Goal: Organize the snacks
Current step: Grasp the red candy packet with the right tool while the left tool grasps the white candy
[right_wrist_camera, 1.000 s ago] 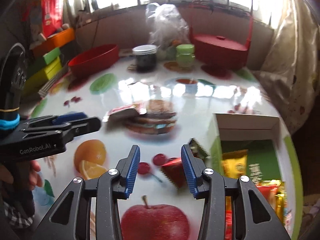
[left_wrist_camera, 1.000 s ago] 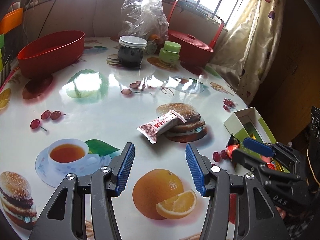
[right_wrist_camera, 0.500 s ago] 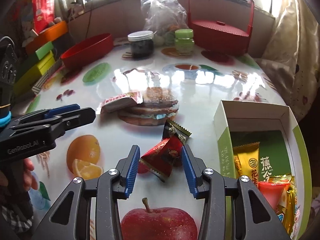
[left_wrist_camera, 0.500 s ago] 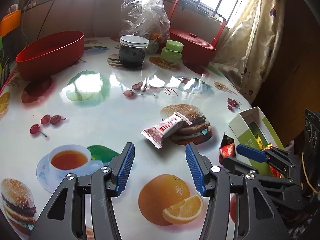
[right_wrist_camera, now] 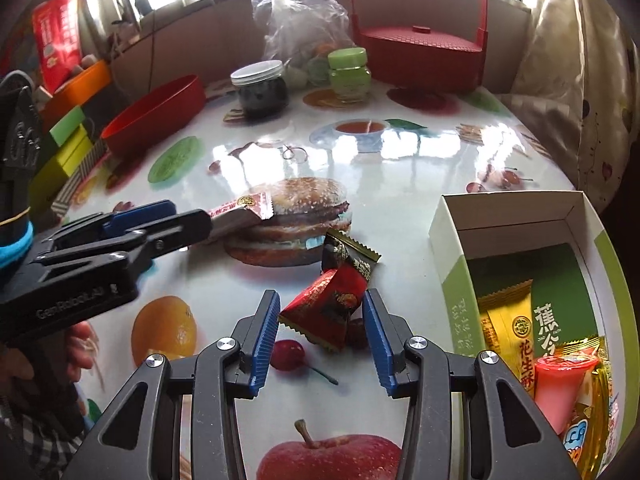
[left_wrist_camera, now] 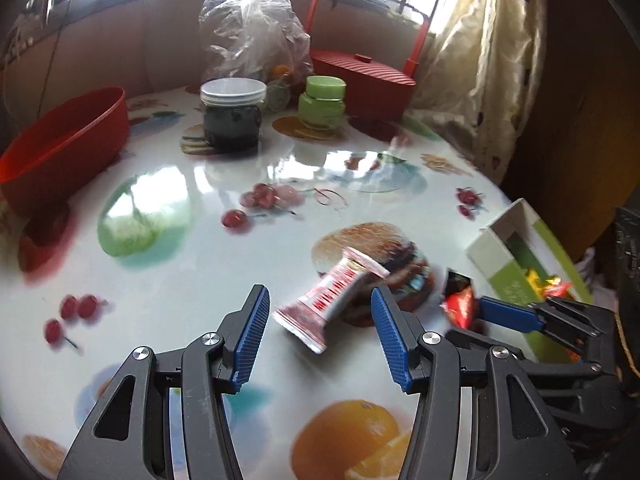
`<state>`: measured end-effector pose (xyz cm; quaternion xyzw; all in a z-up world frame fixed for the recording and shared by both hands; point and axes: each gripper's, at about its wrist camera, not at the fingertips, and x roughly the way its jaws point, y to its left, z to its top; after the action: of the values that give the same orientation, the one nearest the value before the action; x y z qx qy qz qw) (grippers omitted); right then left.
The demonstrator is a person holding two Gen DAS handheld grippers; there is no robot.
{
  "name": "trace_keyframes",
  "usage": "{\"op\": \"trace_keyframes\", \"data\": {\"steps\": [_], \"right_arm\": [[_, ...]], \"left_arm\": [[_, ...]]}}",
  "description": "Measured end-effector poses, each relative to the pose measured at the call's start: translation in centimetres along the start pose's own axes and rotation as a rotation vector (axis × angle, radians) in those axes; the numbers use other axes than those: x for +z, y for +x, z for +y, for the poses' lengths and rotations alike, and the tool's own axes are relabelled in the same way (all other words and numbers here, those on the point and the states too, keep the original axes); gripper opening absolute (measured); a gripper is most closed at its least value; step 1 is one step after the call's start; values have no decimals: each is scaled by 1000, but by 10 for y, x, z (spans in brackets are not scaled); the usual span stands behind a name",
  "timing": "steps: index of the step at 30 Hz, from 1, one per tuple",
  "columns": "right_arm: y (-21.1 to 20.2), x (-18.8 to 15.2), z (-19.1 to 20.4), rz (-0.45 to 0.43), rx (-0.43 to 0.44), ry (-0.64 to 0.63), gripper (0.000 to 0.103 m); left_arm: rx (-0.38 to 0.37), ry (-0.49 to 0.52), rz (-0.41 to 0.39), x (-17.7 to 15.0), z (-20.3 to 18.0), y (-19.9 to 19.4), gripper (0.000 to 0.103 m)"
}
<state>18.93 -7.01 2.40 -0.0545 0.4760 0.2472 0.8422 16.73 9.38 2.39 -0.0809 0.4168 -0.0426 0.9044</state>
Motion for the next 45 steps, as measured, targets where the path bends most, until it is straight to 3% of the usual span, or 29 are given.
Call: {"op": "trace_keyframes", "data": {"steps": [2, 5, 8, 16, 27, 32, 40, 45], "right_arm": [[3, 1, 1, 12, 8, 9, 42], [5, 2, 2, 13, 23, 12, 42], [6, 4, 0, 6, 30, 47, 43], [8, 8, 1, 6, 48, 92, 50], [12, 13, -5, -4, 51, 168, 53], [14, 13, -3, -13, 28, 184, 53], [15, 11, -2, -26, -40, 172, 30], [14, 9, 0, -30, -55, 156, 27]], "left_arm": [[3, 57, -15, 3, -6, 0, 54], [-33, 93, 37, 7, -8, 10, 54], [-2, 108, 51, 8, -10, 16, 54], [16, 83, 82, 6, -4, 28, 54], [24, 56, 53, 5, 1, 27, 54], [49, 42, 43, 4, 4, 25, 41], [52, 21, 35, -1, 9, 20, 22], [42, 12, 34, -5, 9, 17, 21]]}}
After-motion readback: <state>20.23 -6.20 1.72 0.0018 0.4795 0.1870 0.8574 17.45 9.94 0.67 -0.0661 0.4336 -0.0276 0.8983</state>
